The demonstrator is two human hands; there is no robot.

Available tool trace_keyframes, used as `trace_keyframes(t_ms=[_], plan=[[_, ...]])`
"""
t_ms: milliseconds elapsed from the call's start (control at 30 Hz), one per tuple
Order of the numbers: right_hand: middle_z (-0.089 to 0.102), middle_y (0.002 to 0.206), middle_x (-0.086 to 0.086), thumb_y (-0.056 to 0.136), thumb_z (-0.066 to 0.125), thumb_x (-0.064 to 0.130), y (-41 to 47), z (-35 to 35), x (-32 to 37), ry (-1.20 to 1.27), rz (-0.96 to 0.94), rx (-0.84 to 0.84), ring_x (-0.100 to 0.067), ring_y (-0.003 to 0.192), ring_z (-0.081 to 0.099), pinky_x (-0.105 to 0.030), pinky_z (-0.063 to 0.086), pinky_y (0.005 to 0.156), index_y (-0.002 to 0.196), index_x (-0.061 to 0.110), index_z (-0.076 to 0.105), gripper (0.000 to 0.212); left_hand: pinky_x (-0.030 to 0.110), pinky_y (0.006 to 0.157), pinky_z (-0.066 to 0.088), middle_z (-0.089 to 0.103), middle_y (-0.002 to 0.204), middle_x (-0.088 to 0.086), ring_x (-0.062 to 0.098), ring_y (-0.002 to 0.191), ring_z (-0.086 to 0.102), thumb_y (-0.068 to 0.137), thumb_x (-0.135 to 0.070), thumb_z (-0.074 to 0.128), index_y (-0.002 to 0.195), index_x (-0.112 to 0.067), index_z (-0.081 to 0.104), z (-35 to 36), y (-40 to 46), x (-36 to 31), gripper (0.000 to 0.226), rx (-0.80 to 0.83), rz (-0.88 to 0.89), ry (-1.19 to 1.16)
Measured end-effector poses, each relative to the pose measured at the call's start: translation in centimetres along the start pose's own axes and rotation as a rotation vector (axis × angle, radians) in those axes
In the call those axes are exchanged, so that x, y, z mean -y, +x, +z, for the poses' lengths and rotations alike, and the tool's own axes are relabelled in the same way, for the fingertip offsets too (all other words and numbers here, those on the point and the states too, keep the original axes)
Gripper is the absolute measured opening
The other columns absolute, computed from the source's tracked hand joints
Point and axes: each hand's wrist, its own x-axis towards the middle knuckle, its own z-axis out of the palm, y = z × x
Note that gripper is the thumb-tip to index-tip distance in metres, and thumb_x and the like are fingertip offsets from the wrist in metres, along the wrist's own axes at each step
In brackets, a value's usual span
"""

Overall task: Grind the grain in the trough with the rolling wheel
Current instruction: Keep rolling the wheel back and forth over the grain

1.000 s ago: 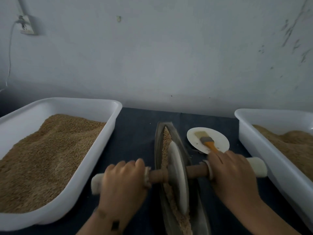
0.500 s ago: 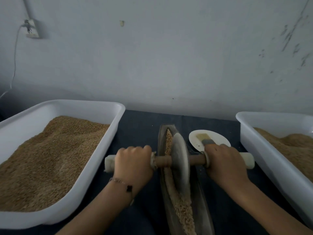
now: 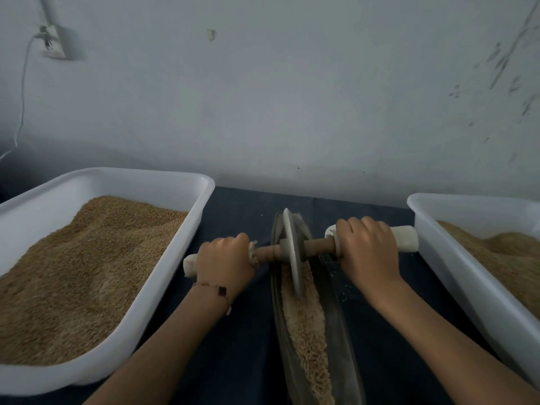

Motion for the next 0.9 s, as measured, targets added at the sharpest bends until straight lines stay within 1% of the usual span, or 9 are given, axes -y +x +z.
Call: trace_keyframes(t_ms=[100, 233, 367, 467, 533, 567, 667, 767, 900], plan=[[0.059, 0.065, -0.008, 0.054, 0.084, 0.003, -3.3, -1.2, 0.2, 0.06, 0.025, -0.02, -0.027, 0.059, 0.055, -0.036, 0.043, 0.055, 0.071, 0.009, 0.059, 0.031, 0.025, 0.06, 0.028, 0.04, 0.068, -0.012, 0.008, 0.062, 0.038, 0.087, -0.038, 0.051, 0.073, -0.028, 0.032, -1.1, -3.4, -0.5, 0.025, -0.016, 0.043, 0.038], [0.055, 0.061, -0.003, 0.046, 0.086, 0.001, -7.7, -3.4, -0.5, 0.129, 0.063, 0.021, -0.024, 0.054, 0.05, -0.03, 0.031, 0.053, 0.069, 0.013, 0.056, 0.04, 0.028, 0.064, 0.028, 0.039, 0.074, -0.011, 0.011, 0.068, 0.038, 0.084, -0.034, 0.051, 0.079, -0.027, 0.031, -3.8, -7.3, -2.1, 0.021, 0.021, 0.111, 0.081], [0.049, 0.057, 0.002, 0.038, 0.086, 0.003, -9.8, -6.2, -0.3, 0.142, 0.028, 0.049, -0.02, 0.05, 0.045, -0.029, 0.025, 0.053, 0.064, 0.019, 0.05, 0.047, 0.027, 0.052, 0.025, 0.046, 0.054, -0.007, 0.014, 0.048, 0.043, 0.047, -0.029, 0.081, 0.064, -0.024, 0.039, -6.5, -9.9, -2.5, 0.045, 0.005, 0.203, 0.03], [0.049, 0.056, 0.004, 0.036, 0.086, 0.002, -9.4, -7.4, 0.1, 0.166, 0.019, 0.048, -0.017, 0.05, 0.043, -0.025, 0.022, 0.052, 0.063, 0.02, 0.05, 0.048, 0.027, 0.062, 0.024, 0.041, 0.068, -0.011, 0.01, 0.064, 0.036, 0.076, -0.038, 0.059, 0.076, -0.03, 0.032, -6.0, -10.8, -2.3, 0.028, 0.05, 0.12, 0.115], [0.047, 0.054, 0.003, 0.038, 0.083, 0.002, -8.9, -7.3, 0.2, 0.175, 0.011, 0.043, -0.015, 0.049, 0.041, -0.02, 0.014, 0.051, 0.06, 0.02, 0.048, 0.045, 0.026, 0.062, 0.023, 0.033, 0.068, -0.011, 0.008, 0.066, 0.033, 0.083, -0.041, 0.047, 0.076, -0.032, 0.027, -5.6, -10.9, -2.1, 0.024, 0.052, 0.098, 0.157], [0.048, 0.053, 0.003, 0.04, 0.081, 0.003, -8.6, -7.0, 0.2, 0.177, 0.007, 0.045, -0.015, 0.048, 0.041, -0.019, 0.013, 0.051, 0.059, 0.02, 0.047, 0.043, 0.026, 0.06, 0.023, 0.032, 0.066, -0.011, 0.007, 0.065, 0.033, 0.082, -0.041, 0.047, 0.075, -0.032, 0.027, -5.4, -10.7, -2.0, 0.023, 0.055, 0.094, 0.168], [0.053, 0.056, 0.003, 0.048, 0.084, 0.007, -7.3, -5.1, -0.1, 0.167, 0.013, 0.09, -0.016, 0.049, 0.048, -0.024, 0.028, 0.048, 0.06, 0.021, 0.05, 0.039, 0.026, 0.059, 0.024, 0.034, 0.065, -0.012, 0.007, 0.063, 0.036, 0.083, -0.041, 0.048, 0.072, -0.031, 0.027, -4.2, -8.8, -1.8, 0.025, 0.066, 0.065, 0.119], [0.057, 0.058, 0.0, 0.053, 0.083, 0.009, -4.6, -2.9, -0.3, 0.114, 0.029, 0.134, -0.02, 0.052, 0.052, -0.028, 0.029, 0.051, 0.061, 0.019, 0.052, 0.033, 0.026, 0.059, 0.027, 0.035, 0.065, -0.012, 0.008, 0.062, 0.036, 0.084, -0.038, 0.049, 0.073, -0.03, 0.03, -2.8, -5.8, -1.5, 0.023, 0.032, 0.03, 0.102], [0.062, 0.076, 0.001, 0.078, 0.066, 0.018, -0.6, 0.1, -0.5, 0.041, 0.055, 0.206, -0.02, 0.071, 0.056, -0.03, 0.032, 0.061, 0.075, 0.02, 0.053, 0.014, 0.027, 0.058, 0.031, 0.037, 0.061, -0.012, 0.008, 0.056, 0.039, 0.085, -0.036, 0.052, 0.069, -0.029, 0.032, -1.0, -1.3, -1.0, 0.026, -0.011, 0.0, 0.058]])
